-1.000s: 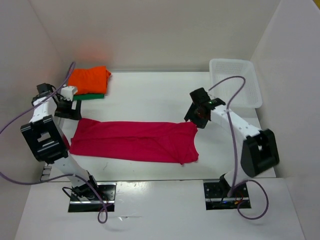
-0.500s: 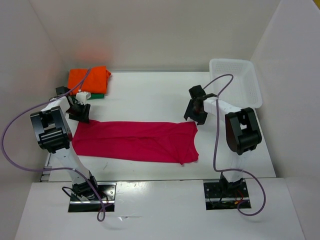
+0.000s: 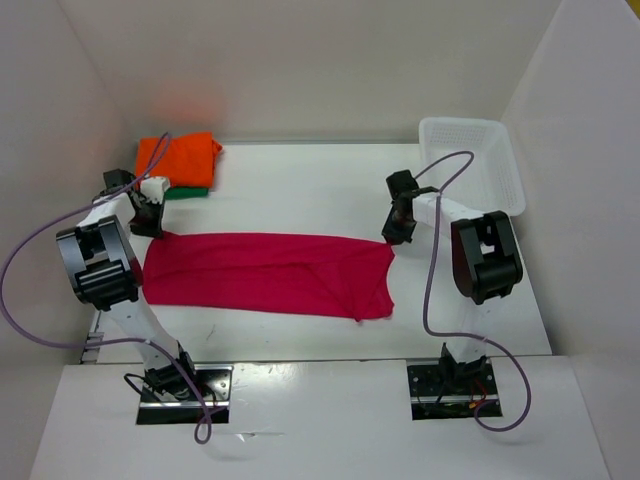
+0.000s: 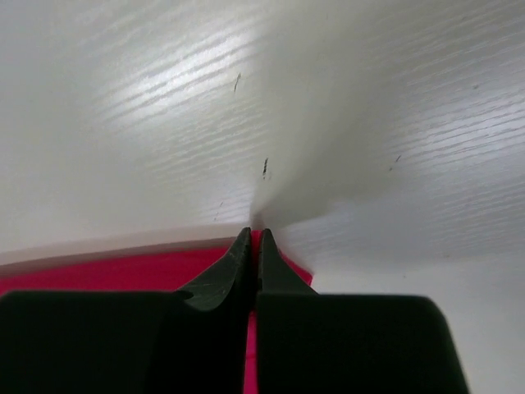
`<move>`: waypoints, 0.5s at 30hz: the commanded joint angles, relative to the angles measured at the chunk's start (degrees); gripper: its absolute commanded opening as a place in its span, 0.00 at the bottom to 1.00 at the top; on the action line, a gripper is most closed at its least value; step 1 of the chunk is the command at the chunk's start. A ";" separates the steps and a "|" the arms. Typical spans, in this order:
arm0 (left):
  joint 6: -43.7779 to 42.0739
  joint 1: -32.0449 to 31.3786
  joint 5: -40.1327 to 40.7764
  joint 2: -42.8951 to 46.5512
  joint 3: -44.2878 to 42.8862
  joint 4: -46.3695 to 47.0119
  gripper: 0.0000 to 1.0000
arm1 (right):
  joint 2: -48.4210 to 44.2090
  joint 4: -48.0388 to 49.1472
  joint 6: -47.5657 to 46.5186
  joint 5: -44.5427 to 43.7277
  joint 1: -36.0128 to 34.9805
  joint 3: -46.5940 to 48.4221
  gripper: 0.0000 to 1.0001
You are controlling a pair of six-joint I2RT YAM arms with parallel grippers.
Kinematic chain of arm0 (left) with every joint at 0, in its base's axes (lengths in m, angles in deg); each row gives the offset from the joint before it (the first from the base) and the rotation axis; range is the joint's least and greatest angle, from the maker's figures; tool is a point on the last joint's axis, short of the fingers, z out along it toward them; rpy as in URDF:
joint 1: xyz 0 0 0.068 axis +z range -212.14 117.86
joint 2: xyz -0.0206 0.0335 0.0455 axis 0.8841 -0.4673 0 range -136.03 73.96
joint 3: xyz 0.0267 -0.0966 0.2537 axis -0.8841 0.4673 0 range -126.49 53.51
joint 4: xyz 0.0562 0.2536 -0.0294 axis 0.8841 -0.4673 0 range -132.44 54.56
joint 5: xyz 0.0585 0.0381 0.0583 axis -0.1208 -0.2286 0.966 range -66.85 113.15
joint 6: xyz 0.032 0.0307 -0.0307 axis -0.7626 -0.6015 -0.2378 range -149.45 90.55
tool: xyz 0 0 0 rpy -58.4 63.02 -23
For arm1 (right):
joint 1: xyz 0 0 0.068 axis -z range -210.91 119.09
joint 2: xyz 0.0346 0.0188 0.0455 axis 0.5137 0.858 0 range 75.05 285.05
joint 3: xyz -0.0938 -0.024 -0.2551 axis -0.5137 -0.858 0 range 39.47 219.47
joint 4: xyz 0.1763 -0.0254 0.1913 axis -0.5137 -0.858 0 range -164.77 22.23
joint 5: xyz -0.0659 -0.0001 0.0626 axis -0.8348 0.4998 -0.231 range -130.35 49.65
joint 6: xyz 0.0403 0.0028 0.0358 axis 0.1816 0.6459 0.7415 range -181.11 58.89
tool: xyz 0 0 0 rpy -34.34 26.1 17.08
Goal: Fold and stack the t-shirts
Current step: Fold the other side of the tshirt into a rectangle
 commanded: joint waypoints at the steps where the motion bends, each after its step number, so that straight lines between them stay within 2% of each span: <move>1: 4.43 2.14 2.98 6.89 -0.27 6.26 0.00 | -4.11 3.07 0.40 -4.29 2.55 -0.16 0.00; 3: 5.05 2.14 -0.60 8.83 0.27 7.05 0.01 | -4.12 4.20 -0.91 -2.37 2.55 -0.16 0.00; 4: 5.05 2.14 -2.45 8.83 0.27 7.05 0.11 | -4.12 4.21 -0.92 -1.66 2.55 -0.16 0.00; 5: 5.05 1.53 -5.25 8.83 0.27 6.35 0.15 | -3.51 5.43 -0.92 -0.87 2.55 -0.16 0.00; 9: 5.13 0.12 -4.40 6.91 1.49 8.19 0.18 | -2.10 5.97 -2.06 1.16 2.55 0.89 0.00; 10: 5.66 0.11 -3.70 5.42 1.50 8.89 0.20 | -1.40 5.97 -2.75 1.77 2.55 0.89 0.10; 11: 5.66 0.11 -3.17 4.45 1.50 9.50 0.22 | -1.39 5.97 -2.76 1.78 2.55 0.89 0.25; 12: 6.27 0.11 -2.47 3.48 0.37 10.12 0.33 | -1.39 5.97 -4.07 1.78 2.55 1.50 0.39; 14: 6.80 0.64 -2.47 1.19 -1.22 9.60 0.46 | -1.39 5.97 -4.61 2.66 2.55 2.12 0.58; 15: 7.50 0.64 -2.47 1.19 -2.01 9.60 0.58 | -2.53 5.97 -5.22 2.66 2.55 2.12 0.63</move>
